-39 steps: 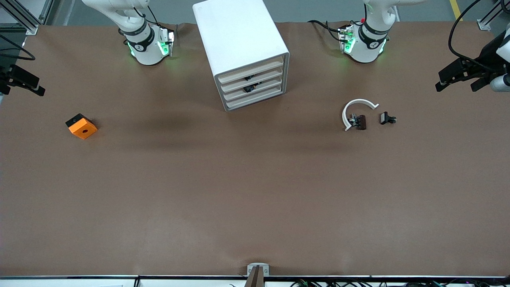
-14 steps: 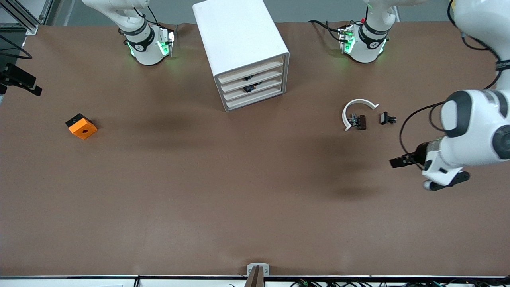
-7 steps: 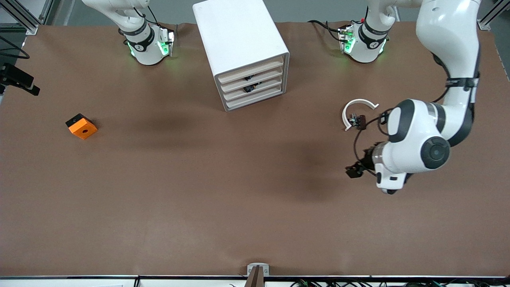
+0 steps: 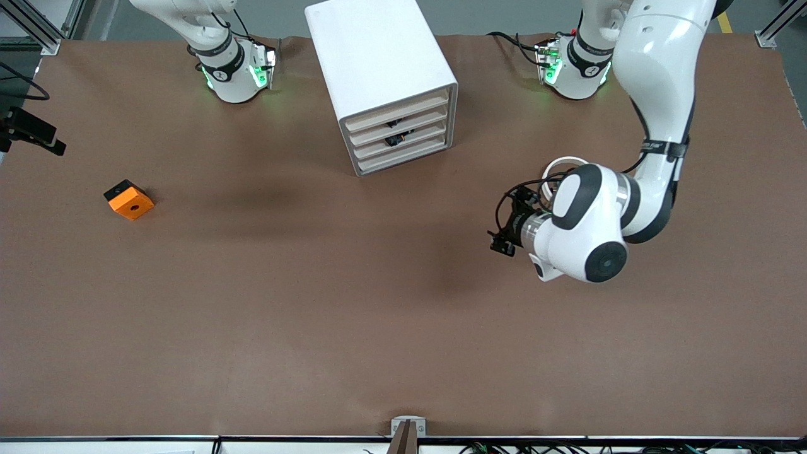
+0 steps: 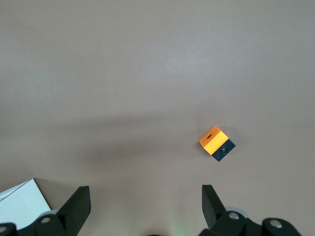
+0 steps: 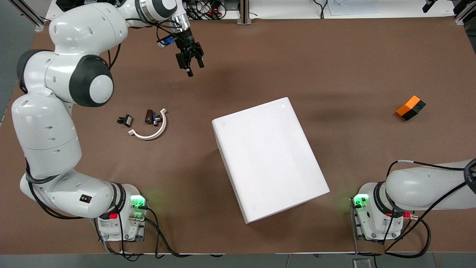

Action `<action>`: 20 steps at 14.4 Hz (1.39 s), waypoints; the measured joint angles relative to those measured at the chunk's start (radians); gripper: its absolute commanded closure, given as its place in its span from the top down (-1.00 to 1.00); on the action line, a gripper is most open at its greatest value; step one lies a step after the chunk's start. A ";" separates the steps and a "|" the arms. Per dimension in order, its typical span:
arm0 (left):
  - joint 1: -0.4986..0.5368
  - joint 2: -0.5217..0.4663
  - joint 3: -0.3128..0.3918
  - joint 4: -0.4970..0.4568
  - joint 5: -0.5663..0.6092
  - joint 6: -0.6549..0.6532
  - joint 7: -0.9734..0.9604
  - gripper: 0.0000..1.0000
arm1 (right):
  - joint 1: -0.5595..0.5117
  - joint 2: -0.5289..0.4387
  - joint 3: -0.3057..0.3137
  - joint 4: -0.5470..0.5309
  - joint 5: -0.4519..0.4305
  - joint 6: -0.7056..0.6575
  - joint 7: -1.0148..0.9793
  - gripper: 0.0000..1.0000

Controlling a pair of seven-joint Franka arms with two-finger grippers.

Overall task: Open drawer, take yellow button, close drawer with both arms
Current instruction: 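Reach the left gripper to the uppermost drawer's front edge, then pull the drawer open with the left gripper while the right gripper approaches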

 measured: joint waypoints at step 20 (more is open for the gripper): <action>-0.145 0.160 -0.055 -0.005 -0.470 -0.426 -0.677 0.26 | -0.026 0.180 0.001 0.023 -0.002 0.052 -0.001 1.00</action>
